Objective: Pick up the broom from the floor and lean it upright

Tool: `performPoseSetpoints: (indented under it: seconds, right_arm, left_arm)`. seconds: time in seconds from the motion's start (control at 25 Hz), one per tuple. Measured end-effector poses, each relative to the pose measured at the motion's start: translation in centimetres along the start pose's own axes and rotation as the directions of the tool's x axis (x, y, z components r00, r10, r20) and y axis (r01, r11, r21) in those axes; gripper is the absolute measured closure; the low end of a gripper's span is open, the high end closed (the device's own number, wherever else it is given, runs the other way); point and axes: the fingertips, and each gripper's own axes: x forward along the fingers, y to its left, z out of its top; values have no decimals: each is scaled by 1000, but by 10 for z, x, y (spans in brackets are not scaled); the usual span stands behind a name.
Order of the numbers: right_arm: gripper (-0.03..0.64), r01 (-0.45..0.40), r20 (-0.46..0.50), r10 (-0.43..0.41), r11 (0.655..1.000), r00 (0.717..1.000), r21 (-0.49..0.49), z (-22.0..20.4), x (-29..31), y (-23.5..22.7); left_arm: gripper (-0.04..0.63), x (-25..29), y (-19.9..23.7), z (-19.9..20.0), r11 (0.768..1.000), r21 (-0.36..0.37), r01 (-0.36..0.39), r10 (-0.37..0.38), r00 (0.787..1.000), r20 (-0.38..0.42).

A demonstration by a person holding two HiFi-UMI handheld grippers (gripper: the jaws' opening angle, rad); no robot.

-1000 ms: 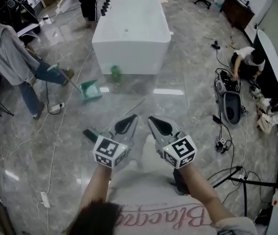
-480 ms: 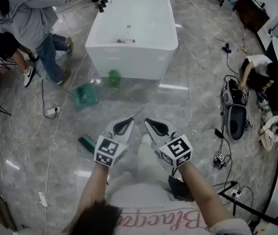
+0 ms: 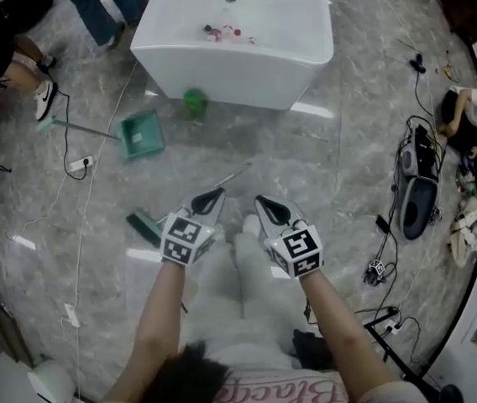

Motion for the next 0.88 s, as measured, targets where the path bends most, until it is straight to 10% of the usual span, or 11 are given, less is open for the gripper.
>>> performPoseSetpoints:
  seconds: [0.28,0.56,0.88]
  right_arm:
    - [615,10,-126,-2,998,992,62,-81,77,-17]
    - [615,-24,-259,34,999,965,42,-185,159,-26]
    - [615,-10,-358,34,998,933,68,-289,244,-44]
  left_arm:
    - [597,65,39,-95,999,-37,8,-13,989,-147]
    - [583,133,76,-208,997,77,9,13,960,-280]
    - [485,188,126,-345,993,115,5,48,888,-457]
